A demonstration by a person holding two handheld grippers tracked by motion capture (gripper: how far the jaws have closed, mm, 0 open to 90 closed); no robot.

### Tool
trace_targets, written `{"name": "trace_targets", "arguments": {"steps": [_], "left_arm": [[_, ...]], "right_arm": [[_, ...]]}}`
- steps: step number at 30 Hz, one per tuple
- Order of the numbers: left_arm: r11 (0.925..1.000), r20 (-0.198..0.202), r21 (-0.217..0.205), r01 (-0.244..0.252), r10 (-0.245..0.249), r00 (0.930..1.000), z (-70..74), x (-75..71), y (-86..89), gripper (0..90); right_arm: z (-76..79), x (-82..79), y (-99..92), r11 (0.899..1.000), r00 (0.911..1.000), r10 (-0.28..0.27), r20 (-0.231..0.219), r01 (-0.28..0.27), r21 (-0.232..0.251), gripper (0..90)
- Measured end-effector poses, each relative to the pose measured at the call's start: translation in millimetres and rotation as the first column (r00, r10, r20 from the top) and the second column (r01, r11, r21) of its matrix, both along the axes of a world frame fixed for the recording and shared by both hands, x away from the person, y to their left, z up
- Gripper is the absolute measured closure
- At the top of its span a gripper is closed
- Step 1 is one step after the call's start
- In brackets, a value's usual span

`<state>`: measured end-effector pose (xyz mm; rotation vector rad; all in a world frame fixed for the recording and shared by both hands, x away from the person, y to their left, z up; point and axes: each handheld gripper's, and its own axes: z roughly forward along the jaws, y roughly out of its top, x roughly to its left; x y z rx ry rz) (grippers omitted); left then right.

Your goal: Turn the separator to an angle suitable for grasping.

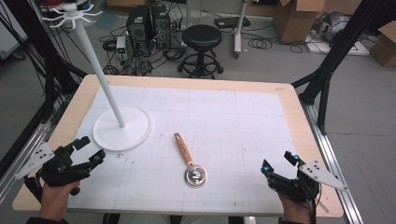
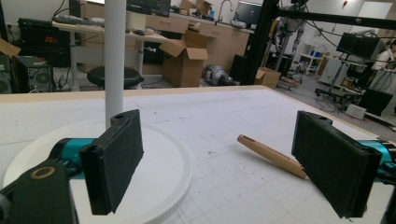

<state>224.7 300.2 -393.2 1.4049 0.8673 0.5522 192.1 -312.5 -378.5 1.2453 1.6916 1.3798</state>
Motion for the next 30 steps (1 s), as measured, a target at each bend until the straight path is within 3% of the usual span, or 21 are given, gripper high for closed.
{"name": "trace_targets", "arguments": {"steps": [13,19,25,29,30], "left_arm": [[1.0000,-0.005,-0.005,0.003,-0.003,1.0000,-1.4,0.2,-0.6,17.0],[0.9999,-0.006,0.003,0.011,-0.011,0.9999,-2.1,0.5,-0.7,17.0],[0.9999,-0.008,-0.003,0.010,-0.010,0.9999,-2.9,0.5,0.2,17.0],[0.9999,-0.015,-0.002,0.016,-0.016,0.9998,-4.2,1.8,-0.1,17.0],[0.9999,-0.015,-0.001,0.017,-0.017,0.9997,-4.4,1.8,0.1,17.0]], "right_arm": [[-1.0,1.3,5.7,1.000,0.9998,0.009,-0.017,-0.009,0.019,14.7],[1.1,4.7,21.1,1.000,0.9997,0.009,-0.025,-0.009,0.017,14.7],[1.5,11.2,43.5,0.998,0.9977,0.057,-0.037,-0.057,0.002,14.7],[0.8,16.8,52.7,0.997,0.9961,0.073,-0.050,-0.072,0.014,15.0],[-0.7,22.0,61.0,0.995,0.9931,0.100,-0.061,-0.099,0.026,18.7]]}}
